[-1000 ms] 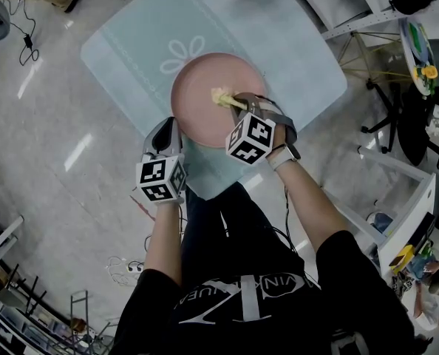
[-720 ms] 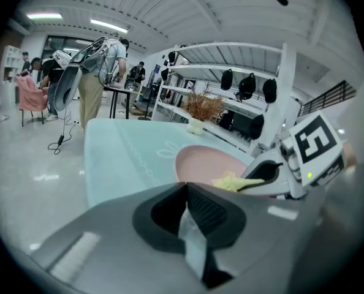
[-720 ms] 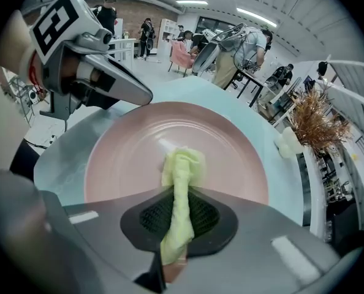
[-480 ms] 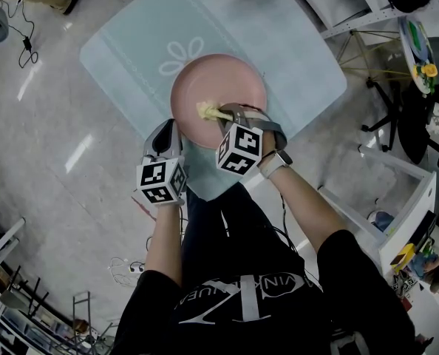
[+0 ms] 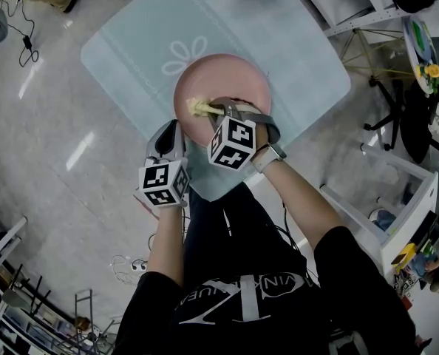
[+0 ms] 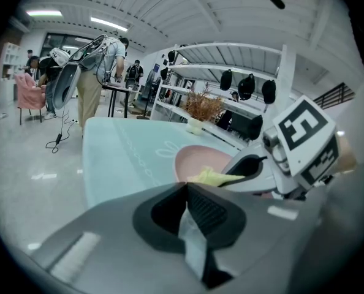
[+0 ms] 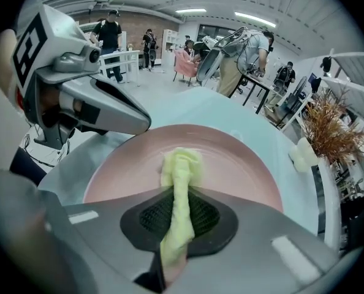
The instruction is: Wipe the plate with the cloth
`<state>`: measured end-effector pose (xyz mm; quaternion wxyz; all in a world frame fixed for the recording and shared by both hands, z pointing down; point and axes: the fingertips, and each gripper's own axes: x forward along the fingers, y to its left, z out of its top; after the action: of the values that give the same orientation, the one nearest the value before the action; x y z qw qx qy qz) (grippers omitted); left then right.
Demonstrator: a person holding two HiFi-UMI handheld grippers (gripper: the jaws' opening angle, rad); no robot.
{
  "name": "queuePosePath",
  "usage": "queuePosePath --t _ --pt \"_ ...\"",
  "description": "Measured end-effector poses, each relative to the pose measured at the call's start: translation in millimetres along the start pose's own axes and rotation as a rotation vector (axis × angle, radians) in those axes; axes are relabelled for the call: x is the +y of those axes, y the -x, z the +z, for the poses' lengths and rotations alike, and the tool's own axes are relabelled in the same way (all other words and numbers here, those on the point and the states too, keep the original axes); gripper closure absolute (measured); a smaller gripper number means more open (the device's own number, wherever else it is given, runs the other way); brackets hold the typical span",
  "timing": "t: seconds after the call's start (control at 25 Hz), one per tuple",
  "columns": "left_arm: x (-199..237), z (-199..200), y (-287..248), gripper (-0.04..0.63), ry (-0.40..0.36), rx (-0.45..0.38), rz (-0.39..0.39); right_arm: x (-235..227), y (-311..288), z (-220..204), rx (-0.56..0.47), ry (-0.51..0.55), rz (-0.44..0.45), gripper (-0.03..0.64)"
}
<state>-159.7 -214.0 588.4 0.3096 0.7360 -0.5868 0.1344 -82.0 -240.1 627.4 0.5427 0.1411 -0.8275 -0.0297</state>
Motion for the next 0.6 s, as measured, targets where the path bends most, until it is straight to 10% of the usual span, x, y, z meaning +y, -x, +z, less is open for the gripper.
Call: queuePosePath --t 0.6 --pt "-0.6 -0.6 -0.5 0.595 0.001 0.001 -0.012 -53.6 -9.4 -1.5 -0.005 -0.1 -0.089 0.578"
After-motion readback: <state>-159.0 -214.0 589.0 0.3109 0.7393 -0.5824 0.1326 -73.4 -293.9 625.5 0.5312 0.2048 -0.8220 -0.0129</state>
